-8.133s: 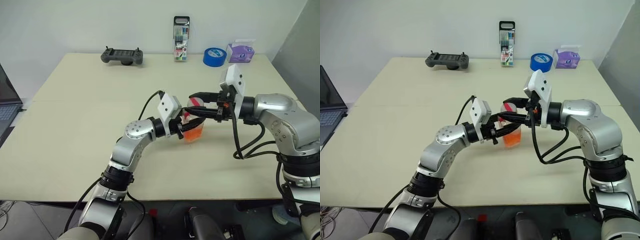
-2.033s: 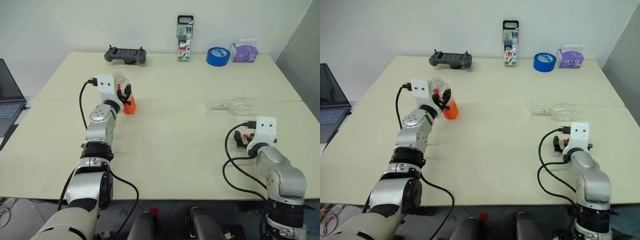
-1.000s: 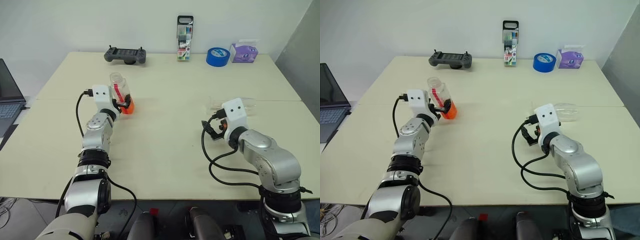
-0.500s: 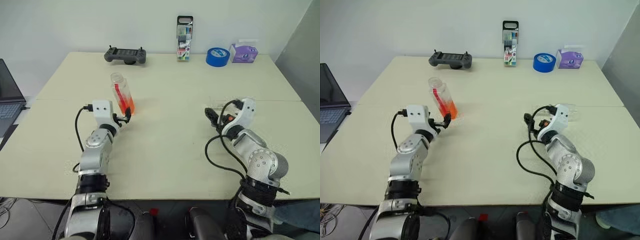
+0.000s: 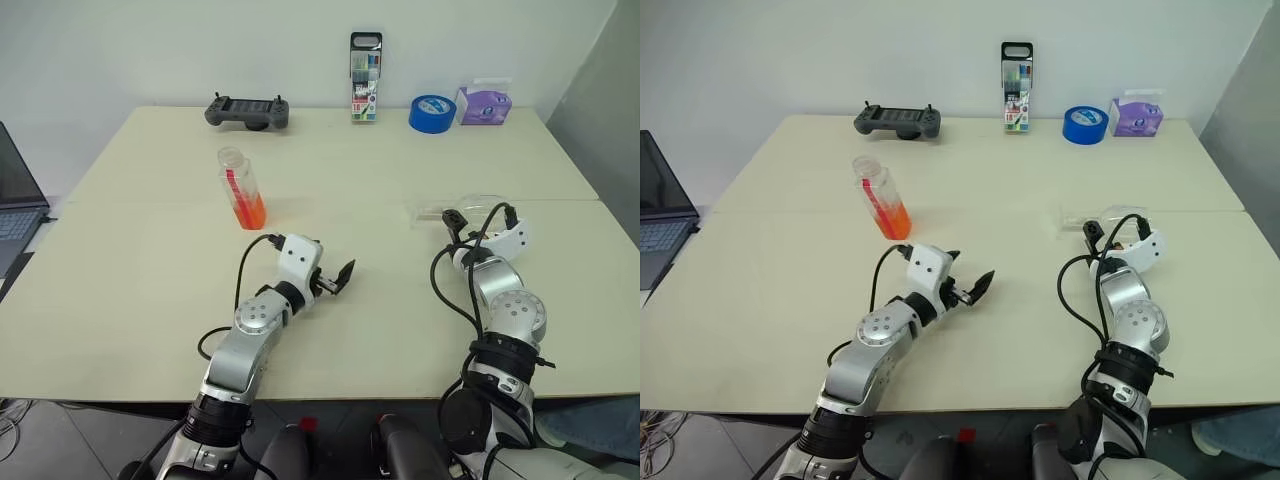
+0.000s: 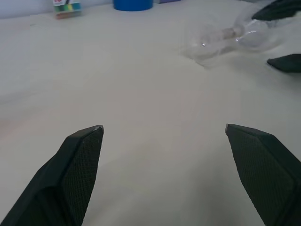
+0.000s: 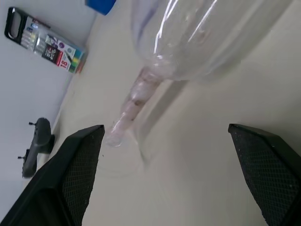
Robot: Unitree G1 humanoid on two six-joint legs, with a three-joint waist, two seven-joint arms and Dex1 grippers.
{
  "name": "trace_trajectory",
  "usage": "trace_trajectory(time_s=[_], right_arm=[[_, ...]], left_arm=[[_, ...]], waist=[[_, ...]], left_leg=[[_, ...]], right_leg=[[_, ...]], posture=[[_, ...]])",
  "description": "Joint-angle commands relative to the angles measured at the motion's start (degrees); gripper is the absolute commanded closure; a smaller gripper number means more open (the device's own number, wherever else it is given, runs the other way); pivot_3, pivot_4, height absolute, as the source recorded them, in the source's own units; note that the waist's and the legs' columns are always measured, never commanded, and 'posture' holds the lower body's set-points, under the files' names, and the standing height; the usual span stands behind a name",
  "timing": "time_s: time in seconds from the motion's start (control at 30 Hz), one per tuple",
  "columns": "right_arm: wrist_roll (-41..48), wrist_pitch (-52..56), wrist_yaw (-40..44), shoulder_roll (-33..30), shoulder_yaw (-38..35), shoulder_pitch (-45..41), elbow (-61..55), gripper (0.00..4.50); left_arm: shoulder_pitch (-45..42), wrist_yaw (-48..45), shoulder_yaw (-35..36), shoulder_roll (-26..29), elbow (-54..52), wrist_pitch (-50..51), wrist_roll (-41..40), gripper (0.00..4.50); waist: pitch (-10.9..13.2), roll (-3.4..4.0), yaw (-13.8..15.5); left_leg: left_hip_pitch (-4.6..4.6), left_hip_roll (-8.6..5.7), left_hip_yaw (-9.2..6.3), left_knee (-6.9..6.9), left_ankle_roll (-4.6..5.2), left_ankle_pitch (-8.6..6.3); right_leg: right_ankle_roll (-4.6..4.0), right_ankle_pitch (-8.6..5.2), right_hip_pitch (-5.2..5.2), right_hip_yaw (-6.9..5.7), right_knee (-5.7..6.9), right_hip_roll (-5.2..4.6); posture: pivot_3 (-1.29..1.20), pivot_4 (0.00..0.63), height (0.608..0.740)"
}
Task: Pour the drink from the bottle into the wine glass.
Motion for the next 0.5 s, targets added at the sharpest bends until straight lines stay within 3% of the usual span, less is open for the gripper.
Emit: trace_trajectory(time_s=[0.03, 0.2, 0.5], right_arm=[[6.3, -2.2, 0.2, 0.5, -0.2, -4.0, 2.3, 0.0], [10.0, -8.6, 0.3, -0.4, -1.2, -8.7, 10.9, 0.0], [10.1, -22.3, 6.8, -5.1, -3.5, -15.6, 34.0, 0.0]], left_arm=[[-1.9, -5.2, -2.3, 1.2, -3.3, -1.0, -0.7, 0.05], [-3.9, -10.6, -4.5, 3.7, -4.6, -0.8, -0.3, 0.05], [-4.7, -11.2, -3.9, 3.0, -6.2, 0.9, -0.8, 0.05]], waist=[[0.0, 0.02, -0.1], [0.0, 0.03, -0.1], [0.0, 0.03, -0.1]], left_leg=[[0.01, 0.01, 0.0, -0.01, 0.0, 0.0], [-0.02, -0.01, -0.01, 0.0, 0.0, 0.0], [-0.05, -0.02, 0.01, 0.01, 0.01, 0.0]], right_leg=[[0.0, 0.0, 0.0, 0.0, 0.01, 0.02], [0.0, 0.0, 0.01, -0.01, -0.02, 0.02], [0.0, 0.0, 0.01, 0.0, -0.06, 0.0]], posture=[[0.0, 0.15, 0.74], [0.0, 0.15, 0.74], [0.0, 0.15, 0.74]])
